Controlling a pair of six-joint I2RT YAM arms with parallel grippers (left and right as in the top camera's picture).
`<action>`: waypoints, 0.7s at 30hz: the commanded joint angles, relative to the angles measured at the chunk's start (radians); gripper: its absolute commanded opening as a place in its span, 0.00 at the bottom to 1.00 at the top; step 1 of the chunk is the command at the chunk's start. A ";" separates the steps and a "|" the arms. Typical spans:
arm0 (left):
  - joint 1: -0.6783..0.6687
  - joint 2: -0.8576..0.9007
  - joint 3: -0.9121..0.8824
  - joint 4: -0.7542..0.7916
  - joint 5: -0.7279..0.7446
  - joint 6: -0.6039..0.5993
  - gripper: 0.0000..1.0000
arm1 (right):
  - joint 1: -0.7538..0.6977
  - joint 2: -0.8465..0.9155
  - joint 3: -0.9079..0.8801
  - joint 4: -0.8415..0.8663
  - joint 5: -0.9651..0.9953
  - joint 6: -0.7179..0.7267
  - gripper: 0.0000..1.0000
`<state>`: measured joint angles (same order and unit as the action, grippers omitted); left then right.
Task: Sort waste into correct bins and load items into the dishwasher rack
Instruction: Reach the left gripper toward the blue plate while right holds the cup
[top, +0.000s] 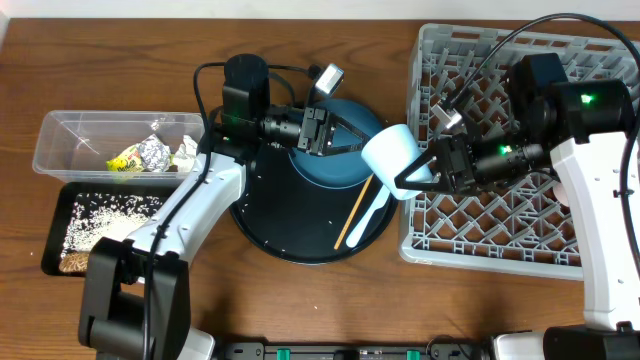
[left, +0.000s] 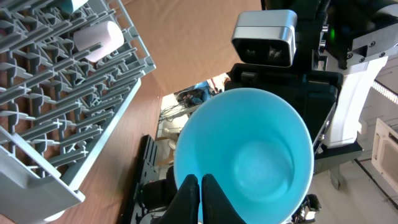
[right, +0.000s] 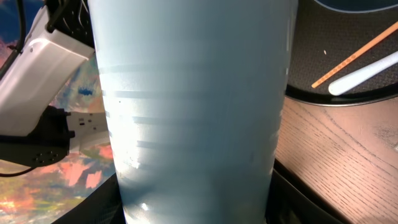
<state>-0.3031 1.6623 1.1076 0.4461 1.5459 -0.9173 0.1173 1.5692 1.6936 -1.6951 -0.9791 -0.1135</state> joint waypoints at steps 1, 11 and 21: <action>0.000 -0.039 0.011 0.005 0.026 -0.010 0.06 | 0.015 -0.019 0.015 0.001 -0.020 -0.016 0.01; -0.008 -0.065 0.009 -0.002 0.026 -0.046 0.06 | 0.015 -0.019 0.015 0.001 -0.020 -0.015 0.01; -0.034 -0.064 0.009 -0.071 0.026 -0.038 0.06 | 0.015 -0.019 0.015 0.004 -0.020 -0.015 0.01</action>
<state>-0.3313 1.6173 1.1076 0.3729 1.5459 -0.9504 0.1177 1.5692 1.6936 -1.6936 -0.9791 -0.1139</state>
